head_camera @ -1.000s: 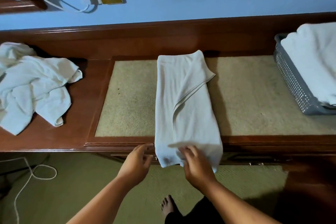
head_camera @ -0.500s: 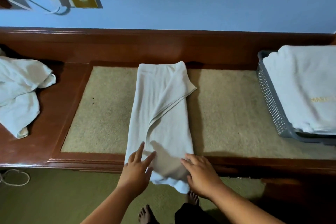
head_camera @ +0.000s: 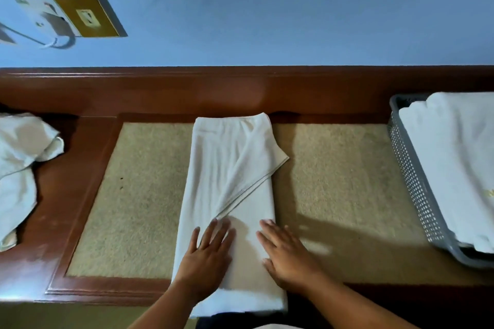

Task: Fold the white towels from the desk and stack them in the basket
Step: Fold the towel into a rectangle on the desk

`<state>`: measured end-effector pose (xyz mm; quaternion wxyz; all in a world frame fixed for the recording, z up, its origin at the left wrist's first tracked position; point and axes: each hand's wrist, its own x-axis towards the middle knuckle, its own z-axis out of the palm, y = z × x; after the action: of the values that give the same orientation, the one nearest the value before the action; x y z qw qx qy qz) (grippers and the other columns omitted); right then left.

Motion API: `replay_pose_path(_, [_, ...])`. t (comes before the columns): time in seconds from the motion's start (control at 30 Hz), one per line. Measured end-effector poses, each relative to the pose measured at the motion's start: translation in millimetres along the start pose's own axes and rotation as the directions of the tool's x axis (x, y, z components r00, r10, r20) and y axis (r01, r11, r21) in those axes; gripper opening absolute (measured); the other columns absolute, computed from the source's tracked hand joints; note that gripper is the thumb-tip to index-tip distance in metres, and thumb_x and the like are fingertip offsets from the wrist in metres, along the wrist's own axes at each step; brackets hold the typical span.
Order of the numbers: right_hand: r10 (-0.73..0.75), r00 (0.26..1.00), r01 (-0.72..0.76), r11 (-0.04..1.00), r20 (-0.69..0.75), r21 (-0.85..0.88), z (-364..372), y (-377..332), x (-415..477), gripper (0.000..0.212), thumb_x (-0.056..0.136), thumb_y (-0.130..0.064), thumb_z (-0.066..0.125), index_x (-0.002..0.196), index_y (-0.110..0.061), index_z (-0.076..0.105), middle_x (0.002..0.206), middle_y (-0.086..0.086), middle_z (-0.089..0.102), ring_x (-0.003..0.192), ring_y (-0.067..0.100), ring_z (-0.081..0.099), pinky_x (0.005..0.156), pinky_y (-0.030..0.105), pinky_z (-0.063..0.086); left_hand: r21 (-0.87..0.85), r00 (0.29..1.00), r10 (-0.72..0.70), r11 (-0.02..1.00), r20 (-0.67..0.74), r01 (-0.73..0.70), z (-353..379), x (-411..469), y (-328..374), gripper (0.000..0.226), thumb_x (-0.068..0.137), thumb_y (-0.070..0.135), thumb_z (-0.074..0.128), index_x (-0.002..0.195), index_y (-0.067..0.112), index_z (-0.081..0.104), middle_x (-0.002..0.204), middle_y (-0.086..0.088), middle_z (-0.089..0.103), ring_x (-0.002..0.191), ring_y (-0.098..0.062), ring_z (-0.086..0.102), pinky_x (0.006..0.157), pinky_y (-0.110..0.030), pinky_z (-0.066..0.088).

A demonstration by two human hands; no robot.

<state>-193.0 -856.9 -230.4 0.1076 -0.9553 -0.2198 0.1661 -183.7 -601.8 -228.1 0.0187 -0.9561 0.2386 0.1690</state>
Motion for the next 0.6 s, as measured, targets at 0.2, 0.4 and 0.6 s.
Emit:
replay_pose_path(0.2, [0.084, 0.995, -0.088, 0.995, -0.058, -0.057, -18, 27, 73, 0.072, 0.084, -0.05, 0.045, 0.145, -0.014, 0.05, 0.16, 0.006, 0.035, 0.148, 0.021, 0.03, 0.111, 0.049, 0.023, 0.053, 0.999, 0.014, 0.999, -0.038, -0.012, -34, 114, -49, 0.057, 0.088, 0.03, 0.042, 0.141, 0.012, 0.057, 0.133, -0.001, 0.064, 0.149, -0.039, 0.027, 0.121, -0.057, 0.004])
replay_pose_path(0.4, [0.249, 0.962, -0.245, 0.968, -0.11, 0.048, -43, 65, 181, 0.078, 0.095, -0.057, 0.035, 0.16, -0.017, 0.019, 0.169, 0.001, 0.005, 0.155, 0.02, 0.003, 0.118, 0.056, 0.009, -0.088, 0.981, -0.188, 0.977, 0.045, 0.192, -62, 219, -96, 0.068, 0.093, 0.051, 0.025, 0.149, 0.018, 0.045, 0.149, -0.01, 0.05, 0.149, -0.043, 0.026, 0.113, -0.061, 0.031])
replay_pose_path(0.6, [0.322, 0.943, -0.316, 0.945, -0.083, 0.08, -81, 116, 281, 0.089, 0.09, -0.07, 0.032, 0.161, -0.025, 0.001, 0.168, -0.004, -0.012, 0.154, 0.022, -0.012, 0.121, 0.059, 0.008, -0.175, 0.964, -0.26, 0.953, -0.062, 0.246, -68, 298, -150, 0.078, 0.093, 0.073, 0.017, 0.159, 0.039, -0.009, 0.167, 0.006, -0.016, 0.156, -0.028, -0.001, 0.109, -0.058, 0.031])
